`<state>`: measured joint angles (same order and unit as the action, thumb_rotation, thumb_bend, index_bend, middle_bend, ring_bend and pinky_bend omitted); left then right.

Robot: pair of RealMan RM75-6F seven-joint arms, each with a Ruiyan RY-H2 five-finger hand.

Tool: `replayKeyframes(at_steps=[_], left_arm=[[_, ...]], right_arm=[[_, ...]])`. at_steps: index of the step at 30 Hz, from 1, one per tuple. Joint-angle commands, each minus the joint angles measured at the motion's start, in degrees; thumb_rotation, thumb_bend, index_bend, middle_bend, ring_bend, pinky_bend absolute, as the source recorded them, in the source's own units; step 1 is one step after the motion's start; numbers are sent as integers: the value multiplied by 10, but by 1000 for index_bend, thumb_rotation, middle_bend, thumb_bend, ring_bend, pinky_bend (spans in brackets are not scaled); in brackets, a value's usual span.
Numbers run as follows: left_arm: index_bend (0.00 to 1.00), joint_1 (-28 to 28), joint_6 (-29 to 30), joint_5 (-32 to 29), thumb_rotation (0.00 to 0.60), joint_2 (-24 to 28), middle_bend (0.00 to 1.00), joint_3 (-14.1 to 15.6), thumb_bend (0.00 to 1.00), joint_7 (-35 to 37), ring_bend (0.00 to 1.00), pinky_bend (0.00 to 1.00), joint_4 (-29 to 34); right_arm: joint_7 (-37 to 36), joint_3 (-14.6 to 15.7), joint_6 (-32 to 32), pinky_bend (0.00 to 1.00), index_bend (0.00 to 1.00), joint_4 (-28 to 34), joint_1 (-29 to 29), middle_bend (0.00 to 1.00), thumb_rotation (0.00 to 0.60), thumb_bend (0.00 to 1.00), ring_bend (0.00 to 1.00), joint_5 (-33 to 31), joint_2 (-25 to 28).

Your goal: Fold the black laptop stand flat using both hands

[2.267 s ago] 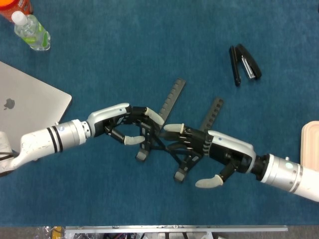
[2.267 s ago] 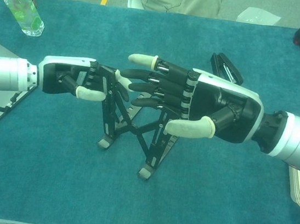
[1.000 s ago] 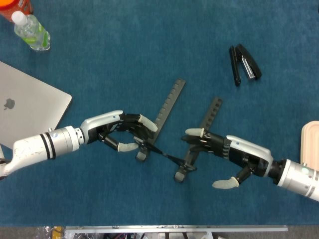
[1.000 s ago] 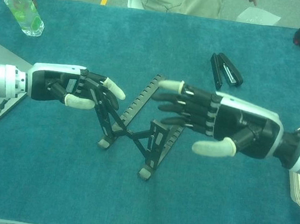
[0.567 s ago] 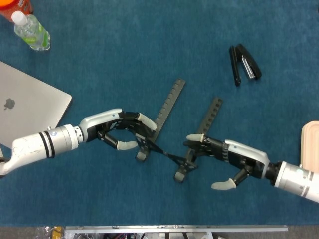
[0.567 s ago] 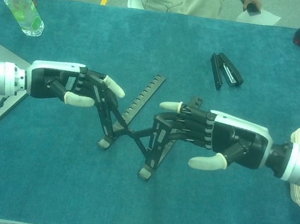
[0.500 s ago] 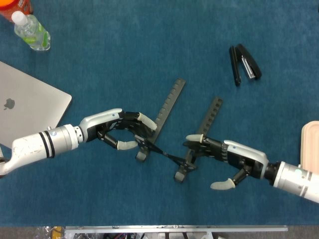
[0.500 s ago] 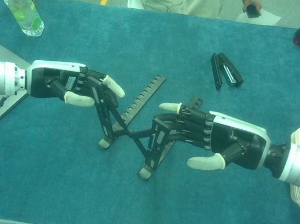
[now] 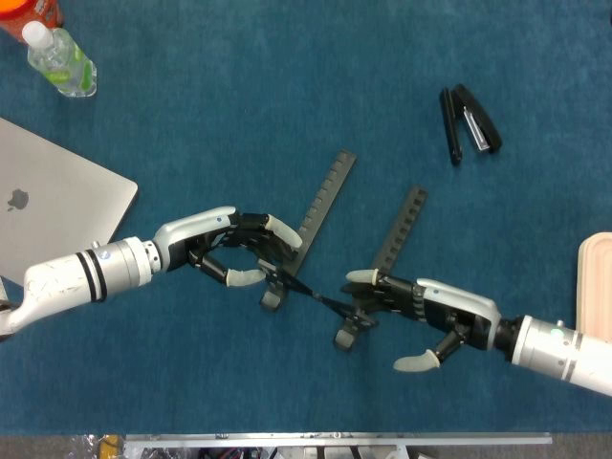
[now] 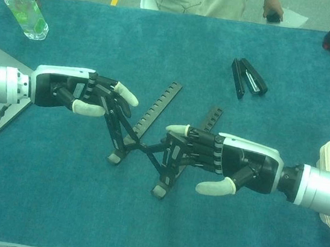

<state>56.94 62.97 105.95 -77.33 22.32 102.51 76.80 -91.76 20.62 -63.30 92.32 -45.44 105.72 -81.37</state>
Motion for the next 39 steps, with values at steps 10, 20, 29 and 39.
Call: replayKeyframes(at_steps=[10, 20, 29, 39], left_arm=[[245, 1, -2, -1, 555, 3, 304, -1, 334, -4, 264, 271, 5], [245, 7, -11, -7, 555, -1, 305, -8, 334, -5, 264, 271, 8], [245, 29, -41, -16, 553, -16, 306, -27, 334, -10, 264, 271, 14], [246, 59, -82, -35, 553, -32, 307, -55, 334, -28, 264, 271, 15]], right_arm=[[-5, 9, -3, 74, 0, 1, -7, 70, 600, 156, 1, 9, -6], [-3, 10, -36, 74, 0, 6, 2, 70, 600, 156, 1, 3, 15], [5, -2, -107, 74, 0, 26, 23, 70, 600, 155, 1, -1, 73], [3, -15, -152, 74, 0, 25, 46, 70, 600, 156, 1, 2, 104]])
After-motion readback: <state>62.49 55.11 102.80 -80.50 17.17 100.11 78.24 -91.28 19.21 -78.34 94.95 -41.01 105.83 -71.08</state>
